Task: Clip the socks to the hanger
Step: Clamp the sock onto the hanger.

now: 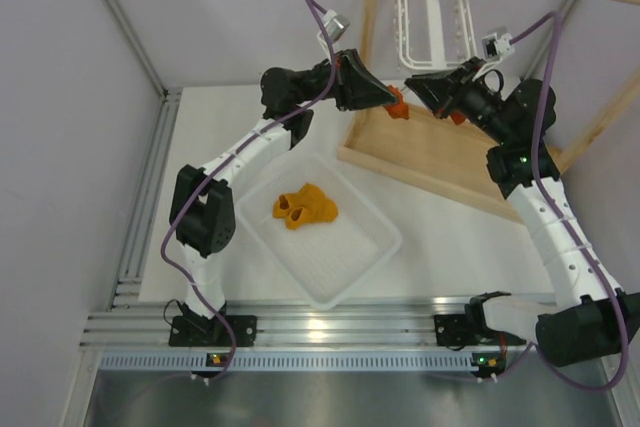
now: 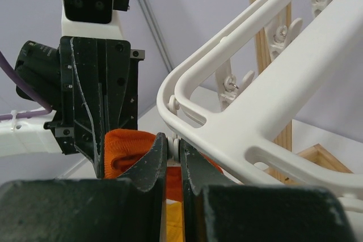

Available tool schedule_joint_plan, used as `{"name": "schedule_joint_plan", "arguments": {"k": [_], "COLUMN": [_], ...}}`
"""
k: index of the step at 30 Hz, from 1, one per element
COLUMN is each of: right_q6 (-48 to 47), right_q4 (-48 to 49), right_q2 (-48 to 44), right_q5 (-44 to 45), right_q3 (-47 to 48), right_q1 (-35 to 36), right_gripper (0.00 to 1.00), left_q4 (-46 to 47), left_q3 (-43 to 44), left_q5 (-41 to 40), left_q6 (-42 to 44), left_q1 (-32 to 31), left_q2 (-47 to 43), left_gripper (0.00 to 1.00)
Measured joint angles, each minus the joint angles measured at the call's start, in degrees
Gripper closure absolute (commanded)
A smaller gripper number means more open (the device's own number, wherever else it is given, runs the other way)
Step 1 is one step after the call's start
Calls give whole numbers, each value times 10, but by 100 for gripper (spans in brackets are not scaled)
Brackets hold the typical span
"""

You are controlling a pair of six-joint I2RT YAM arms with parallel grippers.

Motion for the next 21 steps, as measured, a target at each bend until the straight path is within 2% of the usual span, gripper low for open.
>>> {"name": "schedule_joint_plan", "arguments": {"k": [8, 21], "right_q6": [-1, -81], "right_q4": [16, -19], "right_q2": [-1, -11], "right_q5": [1, 55], "right_q3": [-3, -3], "right_q1": [4, 19], "right_gripper": [100, 99], "left_q4": [0, 0], "left_q3": [11, 29], "left_q5": [4, 25], "left_q6": [-1, -1], "left_q1": [-1, -1], "left_q2": [3, 11], "left_gripper": [100, 100]}}
